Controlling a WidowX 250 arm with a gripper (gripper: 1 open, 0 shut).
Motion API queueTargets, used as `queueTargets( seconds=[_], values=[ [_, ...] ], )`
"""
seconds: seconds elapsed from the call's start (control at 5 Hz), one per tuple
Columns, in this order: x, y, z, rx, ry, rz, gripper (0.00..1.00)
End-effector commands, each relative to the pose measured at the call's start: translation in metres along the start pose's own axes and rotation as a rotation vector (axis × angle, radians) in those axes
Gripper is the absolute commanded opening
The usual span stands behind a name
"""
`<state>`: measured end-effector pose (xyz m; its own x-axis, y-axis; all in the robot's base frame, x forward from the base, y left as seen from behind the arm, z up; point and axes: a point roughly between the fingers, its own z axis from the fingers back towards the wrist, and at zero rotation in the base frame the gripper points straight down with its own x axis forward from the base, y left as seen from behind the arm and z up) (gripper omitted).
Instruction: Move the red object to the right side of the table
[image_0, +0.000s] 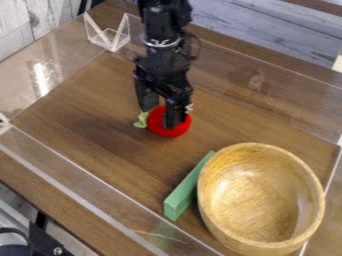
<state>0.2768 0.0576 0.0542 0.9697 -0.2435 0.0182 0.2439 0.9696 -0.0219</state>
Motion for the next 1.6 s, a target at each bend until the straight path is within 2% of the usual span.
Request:
queueTargets(
  seconds=[0.0, 0.2, 0.6, 1.0, 1.4],
  values=[
    [0.011, -0.005, 0.009, 0.005, -0.082, 0.006, 1.0],
    [0.017, -0.019, 0.013, -0.003, -0.116, 0.023, 1.0],
    [0.019, -0.019, 0.007, -0.012, -0.158, 0.071, 1.0],
    [0.039, -0.029, 0.009, -0.023, -0.166, 0.035, 1.0],
    [0.032, -0.016, -0.006, -0.027, -0.144, 0.091, 1.0]
  ],
)
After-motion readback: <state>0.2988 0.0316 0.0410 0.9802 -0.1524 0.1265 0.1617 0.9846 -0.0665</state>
